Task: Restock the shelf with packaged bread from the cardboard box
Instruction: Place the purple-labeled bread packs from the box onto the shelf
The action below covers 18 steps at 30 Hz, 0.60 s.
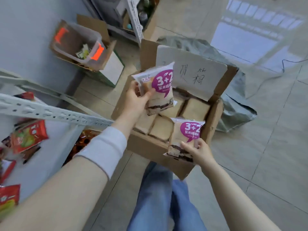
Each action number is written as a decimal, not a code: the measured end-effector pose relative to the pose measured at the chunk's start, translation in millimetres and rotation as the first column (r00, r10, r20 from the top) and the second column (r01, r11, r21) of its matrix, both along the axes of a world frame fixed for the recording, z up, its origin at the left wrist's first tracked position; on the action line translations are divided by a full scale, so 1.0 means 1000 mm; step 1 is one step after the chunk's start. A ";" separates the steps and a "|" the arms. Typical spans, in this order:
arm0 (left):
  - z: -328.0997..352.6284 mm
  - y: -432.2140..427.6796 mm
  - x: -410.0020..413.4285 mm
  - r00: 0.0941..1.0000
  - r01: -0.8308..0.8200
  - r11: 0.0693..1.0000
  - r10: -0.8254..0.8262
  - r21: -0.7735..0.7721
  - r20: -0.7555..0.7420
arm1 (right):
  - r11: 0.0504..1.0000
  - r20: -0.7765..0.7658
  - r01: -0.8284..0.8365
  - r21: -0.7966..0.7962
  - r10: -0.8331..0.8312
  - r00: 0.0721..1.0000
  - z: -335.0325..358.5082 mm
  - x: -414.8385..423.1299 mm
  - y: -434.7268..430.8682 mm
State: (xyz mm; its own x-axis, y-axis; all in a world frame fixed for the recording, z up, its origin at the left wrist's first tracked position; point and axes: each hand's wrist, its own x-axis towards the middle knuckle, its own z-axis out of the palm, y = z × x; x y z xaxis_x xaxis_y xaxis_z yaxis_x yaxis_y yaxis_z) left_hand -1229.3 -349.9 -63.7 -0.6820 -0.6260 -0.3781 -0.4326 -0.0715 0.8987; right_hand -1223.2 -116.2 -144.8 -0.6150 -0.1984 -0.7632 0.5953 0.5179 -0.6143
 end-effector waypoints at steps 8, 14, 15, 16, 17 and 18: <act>0.207 -0.045 0.211 0.906 -0.380 0.925 0.376 0.020 -0.192 | 0.858 -0.185 -0.441 -0.263 0.403 0.896 0.186 0.065 -0.050; 0.317 -0.096 0.367 0.725 -0.643 0.764 0.584 -0.053 -0.365 | 0.505 -0.332 -0.723 -0.471 0.658 0.676 0.319 0.134 -0.154; 0.331 -0.106 0.389 0.700 -0.667 0.742 0.590 -0.070 -0.402 | 0.452 -0.358 -0.739 -0.499 0.669 0.651 0.335 0.148 -0.176; 0.344 -0.116 0.410 0.683 -0.686 0.721 0.593 -0.096 -0.426 | 0.411 -0.386 -0.750 -0.518 0.670 0.634 0.349 0.162 -0.198; 0.354 -0.128 0.429 0.673 -0.702 0.701 0.595 -0.125 -0.439 | 0.379 -0.419 -0.760 -0.528 0.661 0.622 0.361 0.177 -0.222; 0.363 -0.141 0.447 0.658 -0.719 0.679 0.601 -0.144 -0.454 | 0.359 -0.454 -0.770 -0.528 0.647 0.612 0.372 0.192 -0.246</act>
